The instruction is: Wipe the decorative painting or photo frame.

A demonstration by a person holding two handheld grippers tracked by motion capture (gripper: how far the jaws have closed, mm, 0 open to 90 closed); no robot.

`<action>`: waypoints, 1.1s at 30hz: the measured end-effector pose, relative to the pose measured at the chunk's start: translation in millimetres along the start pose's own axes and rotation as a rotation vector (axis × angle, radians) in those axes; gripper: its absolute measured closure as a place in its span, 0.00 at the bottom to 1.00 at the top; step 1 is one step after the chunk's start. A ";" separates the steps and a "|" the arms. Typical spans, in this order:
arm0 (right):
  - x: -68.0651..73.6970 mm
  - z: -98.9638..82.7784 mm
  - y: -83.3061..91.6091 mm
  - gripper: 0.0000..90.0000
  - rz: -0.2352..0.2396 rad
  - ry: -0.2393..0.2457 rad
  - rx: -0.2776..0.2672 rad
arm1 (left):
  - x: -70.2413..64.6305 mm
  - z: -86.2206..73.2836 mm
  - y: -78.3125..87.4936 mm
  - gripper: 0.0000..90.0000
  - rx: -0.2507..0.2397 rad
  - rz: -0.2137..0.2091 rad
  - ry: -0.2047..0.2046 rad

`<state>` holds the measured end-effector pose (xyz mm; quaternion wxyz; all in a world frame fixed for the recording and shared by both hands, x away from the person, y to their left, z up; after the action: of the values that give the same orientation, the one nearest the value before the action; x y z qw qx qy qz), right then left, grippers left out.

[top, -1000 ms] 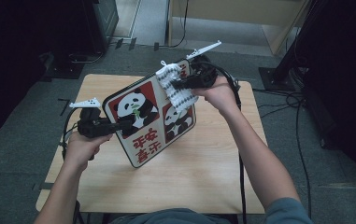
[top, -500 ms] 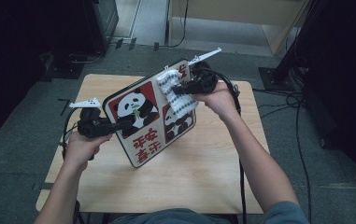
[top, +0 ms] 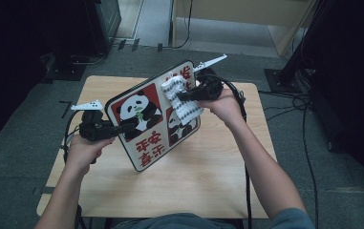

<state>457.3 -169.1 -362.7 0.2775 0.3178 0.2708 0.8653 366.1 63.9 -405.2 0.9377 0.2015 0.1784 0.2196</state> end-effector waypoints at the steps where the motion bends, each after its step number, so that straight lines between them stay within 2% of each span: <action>1: -0.6 -0.8 -0.3 0.85 -0.002 0.001 0.001 | 0.1 0.0 0.0 0.85 0.000 0.000 -0.001; 21: -6.8 -14.5 -6.6 0.85 0.007 -0.017 -0.007 | 0.0 -0.1 0.0 0.85 -0.001 0.001 -0.004; 33: -10.7 -26.6 -13.2 0.85 0.001 -0.019 0.013 | 0.0 -0.2 0.1 0.85 -0.001 0.000 -0.006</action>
<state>449.7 -174.6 -392.8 0.2778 0.3278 0.2735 0.8606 366.0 64.0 -405.3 0.9383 0.2019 0.1757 0.2191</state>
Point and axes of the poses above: each handheld gripper's, and its own axes: y roughly backward along the jaws, z roughly out of its top, x roughly to its left, the point moved 8 cm from there along -y, roughly forward along the jaws, and after that the axes turned 13 degrees about -y, right-handed, at the moved point
